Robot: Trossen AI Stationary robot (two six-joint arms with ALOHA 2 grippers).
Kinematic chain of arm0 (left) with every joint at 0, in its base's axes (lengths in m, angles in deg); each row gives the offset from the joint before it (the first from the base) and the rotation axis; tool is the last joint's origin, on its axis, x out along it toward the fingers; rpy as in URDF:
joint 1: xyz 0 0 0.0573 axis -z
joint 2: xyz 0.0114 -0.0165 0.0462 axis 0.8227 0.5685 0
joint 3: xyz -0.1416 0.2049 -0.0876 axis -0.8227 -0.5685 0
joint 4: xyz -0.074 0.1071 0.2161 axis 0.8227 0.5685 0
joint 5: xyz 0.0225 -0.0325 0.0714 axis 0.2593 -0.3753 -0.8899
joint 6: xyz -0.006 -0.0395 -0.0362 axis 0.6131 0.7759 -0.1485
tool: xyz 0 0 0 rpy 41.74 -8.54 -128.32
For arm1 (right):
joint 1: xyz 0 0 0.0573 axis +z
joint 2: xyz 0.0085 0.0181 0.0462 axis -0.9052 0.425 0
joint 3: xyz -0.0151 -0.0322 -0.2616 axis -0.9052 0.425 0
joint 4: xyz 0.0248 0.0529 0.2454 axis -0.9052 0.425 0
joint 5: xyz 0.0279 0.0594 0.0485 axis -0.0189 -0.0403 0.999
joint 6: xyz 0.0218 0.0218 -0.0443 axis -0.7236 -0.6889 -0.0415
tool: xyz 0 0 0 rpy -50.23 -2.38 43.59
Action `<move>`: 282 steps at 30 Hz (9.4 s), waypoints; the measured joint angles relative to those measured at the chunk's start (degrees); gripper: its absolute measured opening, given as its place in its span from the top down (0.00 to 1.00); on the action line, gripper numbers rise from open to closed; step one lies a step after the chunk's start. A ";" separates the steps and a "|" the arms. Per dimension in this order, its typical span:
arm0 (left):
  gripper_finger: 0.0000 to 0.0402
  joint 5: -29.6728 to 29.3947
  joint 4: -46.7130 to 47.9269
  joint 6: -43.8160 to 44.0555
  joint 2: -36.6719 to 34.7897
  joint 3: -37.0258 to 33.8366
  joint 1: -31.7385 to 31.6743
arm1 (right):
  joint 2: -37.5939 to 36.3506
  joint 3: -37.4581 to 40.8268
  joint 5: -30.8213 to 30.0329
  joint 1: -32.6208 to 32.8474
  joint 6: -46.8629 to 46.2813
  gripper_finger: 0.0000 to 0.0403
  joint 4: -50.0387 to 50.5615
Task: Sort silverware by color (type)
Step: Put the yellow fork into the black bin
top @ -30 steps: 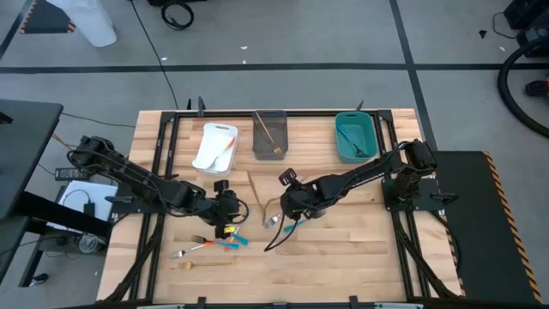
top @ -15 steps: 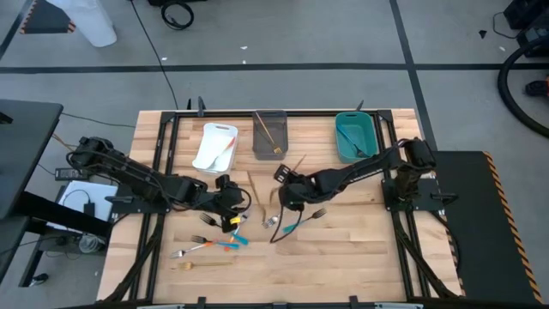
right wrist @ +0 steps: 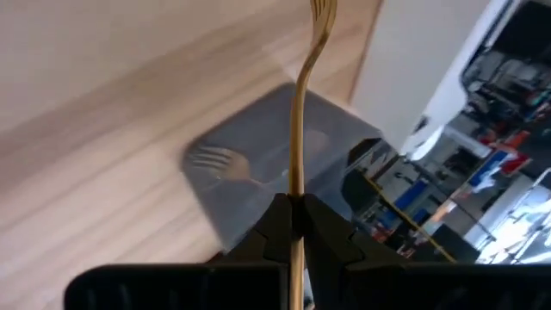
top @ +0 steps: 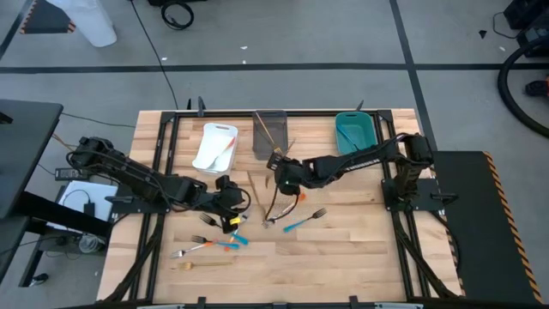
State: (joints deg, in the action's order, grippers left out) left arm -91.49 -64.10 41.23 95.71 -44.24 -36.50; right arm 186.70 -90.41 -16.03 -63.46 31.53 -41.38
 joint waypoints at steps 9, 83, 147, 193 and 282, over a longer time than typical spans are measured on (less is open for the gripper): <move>0.64 0.00 0.09 1.46 0.00 0.00 0.39 | -4.17 -0.07 10.32 -7.07 5.99 0.95 -3.51; 0.64 7.91 -12.99 2.60 -9.20 -0.02 -24.85 | -4.27 -2.62 13.34 -2.92 41.17 0.95 -19.64; 0.95 13.00 -15.29 3.42 -9.20 -0.02 -24.72 | -4.25 -2.60 13.32 -0.81 33.52 0.71 -27.24; 0.93 7.38 -21.31 0.98 -0.90 -0.04 -36.63 | -9.88 -2.60 -1.86 1.93 -2.08 0.58 -11.10; 0.93 -8.60 -58.70 10.03 34.12 6.25 -34.42 | -9.91 3.30 -4.67 18.49 -41.81 0.77 1.44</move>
State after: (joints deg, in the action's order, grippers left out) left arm -100.09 -122.80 51.26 129.83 -37.99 -70.93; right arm 176.79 -87.11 -20.69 -44.97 -10.27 -39.94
